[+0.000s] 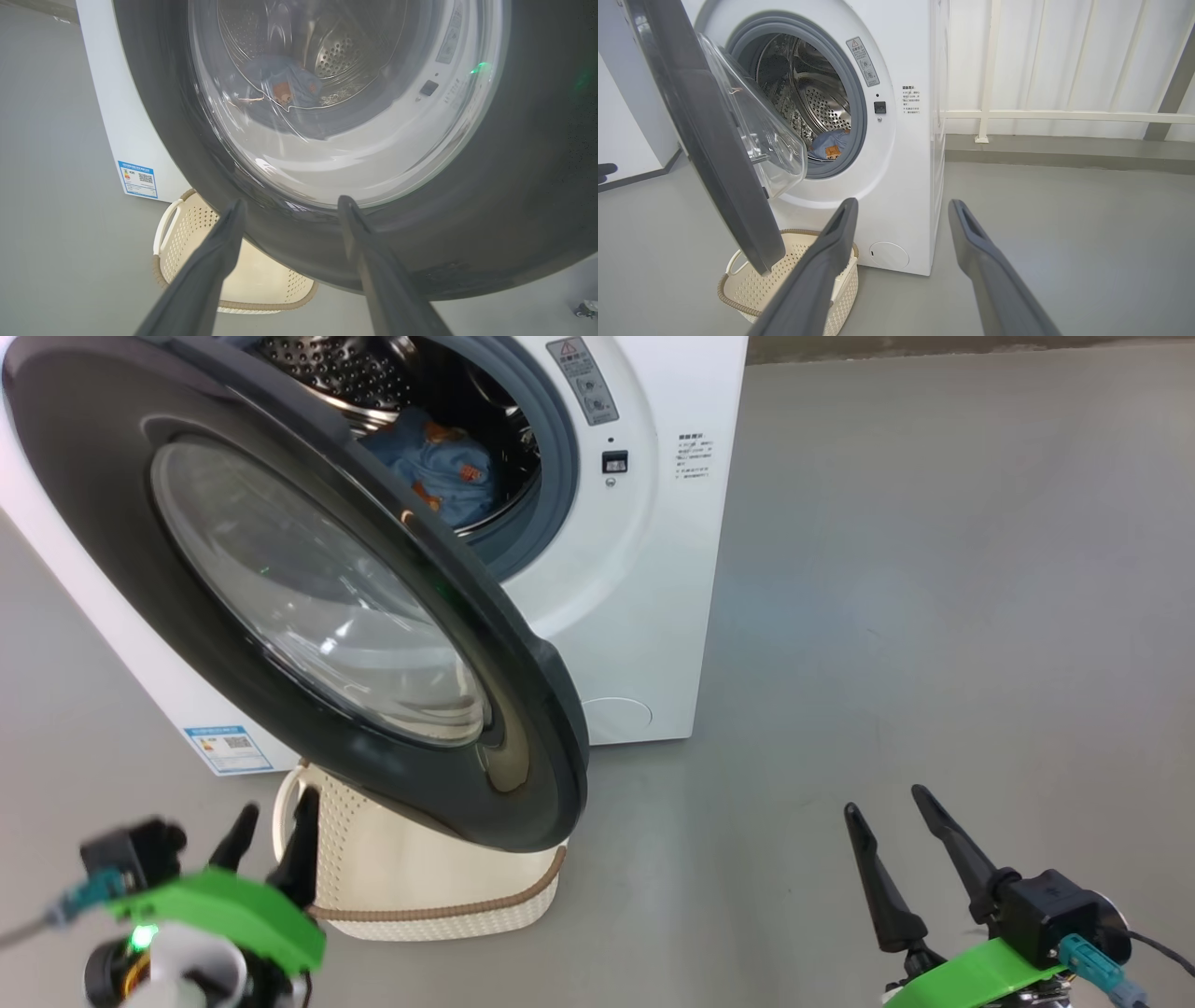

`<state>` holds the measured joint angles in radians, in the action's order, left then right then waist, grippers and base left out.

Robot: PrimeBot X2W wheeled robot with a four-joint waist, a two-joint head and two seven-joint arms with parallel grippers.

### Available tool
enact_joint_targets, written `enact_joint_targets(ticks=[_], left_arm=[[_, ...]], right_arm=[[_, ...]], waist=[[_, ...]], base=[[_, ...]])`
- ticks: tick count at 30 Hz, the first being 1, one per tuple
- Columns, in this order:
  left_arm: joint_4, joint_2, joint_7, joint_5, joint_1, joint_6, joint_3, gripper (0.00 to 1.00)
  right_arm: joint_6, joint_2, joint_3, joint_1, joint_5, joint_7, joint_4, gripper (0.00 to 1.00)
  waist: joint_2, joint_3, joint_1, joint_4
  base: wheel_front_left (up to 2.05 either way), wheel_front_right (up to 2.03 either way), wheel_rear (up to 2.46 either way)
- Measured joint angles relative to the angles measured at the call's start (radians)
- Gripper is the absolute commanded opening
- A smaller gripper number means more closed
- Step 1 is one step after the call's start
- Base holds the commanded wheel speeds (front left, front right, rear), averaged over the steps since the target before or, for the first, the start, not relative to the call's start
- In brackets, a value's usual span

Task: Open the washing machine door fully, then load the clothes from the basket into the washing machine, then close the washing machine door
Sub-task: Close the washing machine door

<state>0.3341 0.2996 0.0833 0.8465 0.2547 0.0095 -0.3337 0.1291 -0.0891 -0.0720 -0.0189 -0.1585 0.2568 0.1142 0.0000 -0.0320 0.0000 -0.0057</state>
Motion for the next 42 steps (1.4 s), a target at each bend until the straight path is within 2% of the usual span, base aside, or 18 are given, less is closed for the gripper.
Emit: enact_joint_targets(ticks=[4,8,11,15,17,23,30,36,42], left_arm=[[0.002,-0.002,0.089,-0.049,-0.058,0.034,-0.007,1.00],[0.001,-0.012,0.155,-0.119,-0.103,0.045,-0.008,1.00],[-0.017,-0.028,0.165,-0.210,-0.137,0.054,-0.007,1.00],[-0.113,-0.075,0.165,-0.361,-0.182,0.065,0.053,1.00],[-0.129,-0.090,0.165,-0.391,-0.195,0.064,0.068,1.00],[-0.188,-0.169,0.165,-0.517,-0.271,0.013,0.188,1.00],[-0.189,-0.225,0.165,-0.607,-0.329,-0.049,0.333,1.00],[-0.186,-0.250,0.165,-0.644,-0.334,-0.092,0.379,1.00],[-0.180,-0.253,0.169,-0.650,-0.334,-0.111,0.407,1.00]], right_arm=[[0.000,-0.003,0.016,0.000,0.002,0.000,-0.007,1.00],[0.000,-0.006,0.025,0.009,0.002,0.000,-0.011,1.00],[0.000,-0.006,0.032,0.026,0.003,0.000,-0.011,1.00],[0.000,-0.006,0.053,0.035,0.020,0.000,-0.023,1.00],[0.000,-0.006,0.054,0.036,0.026,0.000,-0.024,1.00],[0.000,-0.006,0.063,0.038,0.027,0.000,-0.031,1.00],[0.000,-0.001,0.087,0.059,0.038,0.000,-0.031,1.00],[0.000,0.004,0.114,0.063,0.053,0.000,-0.027,1.00],[0.000,0.006,0.117,0.069,0.062,0.000,-0.016,1.00]], waist=[[0.0000,0.003,0.0000,-0.005],[0.0000,0.009,0.0000,-0.012],[0.0000,0.016,0.0000,-0.015],[0.0000,0.013,0.0000,-0.015],[0.0000,0.011,0.0000,-0.015],[0.0000,-0.003,0.0000,-0.019],[0.0000,-0.006,0.0000,-0.018],[0.0000,-0.002,0.0000,-0.008],[0.0000,0.008,0.0000,-0.007]], base=[[0.00,0.00,0.00],[0.00,0.00,0.00],[0.00,0.00,0.00],[0.00,0.00,0.00],[0.00,0.00,0.00],[0.00,0.00,0.00],[0.00,0.00,0.00],[0.00,0.00,0.00],[0.00,0.00,0.00]])
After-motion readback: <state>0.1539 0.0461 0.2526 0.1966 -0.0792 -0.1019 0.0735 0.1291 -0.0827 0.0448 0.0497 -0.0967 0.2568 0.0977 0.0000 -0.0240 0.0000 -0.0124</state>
